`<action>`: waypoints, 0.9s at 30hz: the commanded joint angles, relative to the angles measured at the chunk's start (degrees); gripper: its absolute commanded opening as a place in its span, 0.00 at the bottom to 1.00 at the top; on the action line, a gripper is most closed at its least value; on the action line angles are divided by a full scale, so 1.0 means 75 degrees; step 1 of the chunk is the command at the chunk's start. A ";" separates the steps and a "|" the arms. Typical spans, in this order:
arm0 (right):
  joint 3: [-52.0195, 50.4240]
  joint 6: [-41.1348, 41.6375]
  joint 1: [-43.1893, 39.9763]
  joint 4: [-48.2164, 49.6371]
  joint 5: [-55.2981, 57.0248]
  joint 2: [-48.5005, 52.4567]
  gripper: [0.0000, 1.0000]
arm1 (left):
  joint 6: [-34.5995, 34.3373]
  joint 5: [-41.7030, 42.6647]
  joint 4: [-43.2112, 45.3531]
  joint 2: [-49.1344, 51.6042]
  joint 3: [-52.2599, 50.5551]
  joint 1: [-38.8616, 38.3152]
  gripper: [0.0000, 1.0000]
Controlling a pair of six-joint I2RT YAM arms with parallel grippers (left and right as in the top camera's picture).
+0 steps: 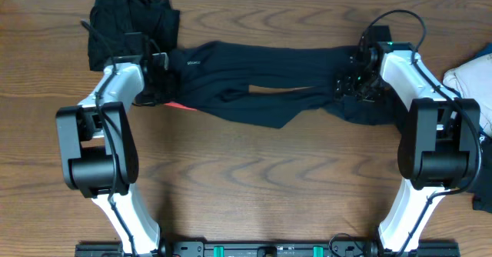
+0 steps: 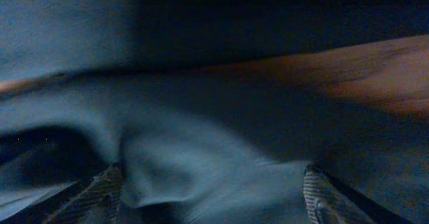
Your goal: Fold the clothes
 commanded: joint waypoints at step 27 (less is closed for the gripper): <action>0.0058 -0.0775 -0.0032 -0.2046 -0.1775 -0.0460 0.84 | 0.2229 -0.1116 -0.0210 0.0752 -0.0504 -0.0778 0.06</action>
